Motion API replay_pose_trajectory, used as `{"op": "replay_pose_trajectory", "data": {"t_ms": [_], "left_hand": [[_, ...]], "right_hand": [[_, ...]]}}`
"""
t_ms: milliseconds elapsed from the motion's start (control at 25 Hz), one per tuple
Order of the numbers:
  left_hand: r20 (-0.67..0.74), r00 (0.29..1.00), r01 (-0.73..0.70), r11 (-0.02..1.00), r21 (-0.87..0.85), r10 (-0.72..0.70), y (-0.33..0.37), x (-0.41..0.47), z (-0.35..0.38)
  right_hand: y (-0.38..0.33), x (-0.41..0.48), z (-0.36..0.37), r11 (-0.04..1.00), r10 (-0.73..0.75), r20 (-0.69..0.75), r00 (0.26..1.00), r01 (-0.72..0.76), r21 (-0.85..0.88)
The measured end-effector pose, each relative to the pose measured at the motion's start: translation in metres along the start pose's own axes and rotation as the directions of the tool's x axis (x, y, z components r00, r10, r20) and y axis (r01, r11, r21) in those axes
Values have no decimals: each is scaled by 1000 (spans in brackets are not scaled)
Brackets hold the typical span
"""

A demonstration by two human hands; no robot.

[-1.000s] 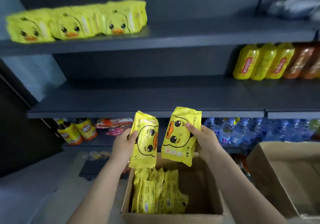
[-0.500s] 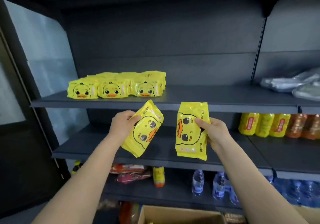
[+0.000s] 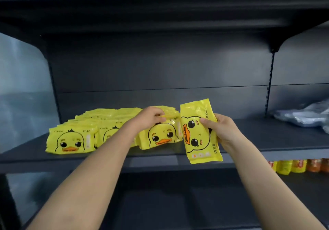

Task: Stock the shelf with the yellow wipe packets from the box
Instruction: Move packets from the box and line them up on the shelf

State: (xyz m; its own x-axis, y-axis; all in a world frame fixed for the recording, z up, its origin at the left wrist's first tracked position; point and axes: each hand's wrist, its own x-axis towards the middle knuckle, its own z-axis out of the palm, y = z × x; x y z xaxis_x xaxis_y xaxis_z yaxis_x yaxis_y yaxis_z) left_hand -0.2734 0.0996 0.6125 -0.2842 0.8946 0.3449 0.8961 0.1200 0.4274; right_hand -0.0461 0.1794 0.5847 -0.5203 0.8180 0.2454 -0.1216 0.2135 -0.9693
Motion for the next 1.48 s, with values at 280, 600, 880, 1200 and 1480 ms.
{"op": "replay_pose_trajectory", "data": {"t_ms": [280,600,880,1200,1480], "left_hand": [[19,999,-50,943,328,46,-51,43,44],[-74,980,-138,895,425,187,-49,29,28],[-210,977,118,892,436,-26,-91,-11,-8],[-196,981,95,886,454,-4,-96,-42,5],[69,977,-201,778,595,199,-79,-36,19]], "right_hand": [[22,36,25,997,63,-53,997,-65,-42],[6,54,36,968,-50,68,996,65,-243],[2,93,128,317,-7,594,804,565,-761],[26,96,133,-7,-231,573,786,588,-809],[50,62,87,-14,-220,515,829,525,-851]]}}
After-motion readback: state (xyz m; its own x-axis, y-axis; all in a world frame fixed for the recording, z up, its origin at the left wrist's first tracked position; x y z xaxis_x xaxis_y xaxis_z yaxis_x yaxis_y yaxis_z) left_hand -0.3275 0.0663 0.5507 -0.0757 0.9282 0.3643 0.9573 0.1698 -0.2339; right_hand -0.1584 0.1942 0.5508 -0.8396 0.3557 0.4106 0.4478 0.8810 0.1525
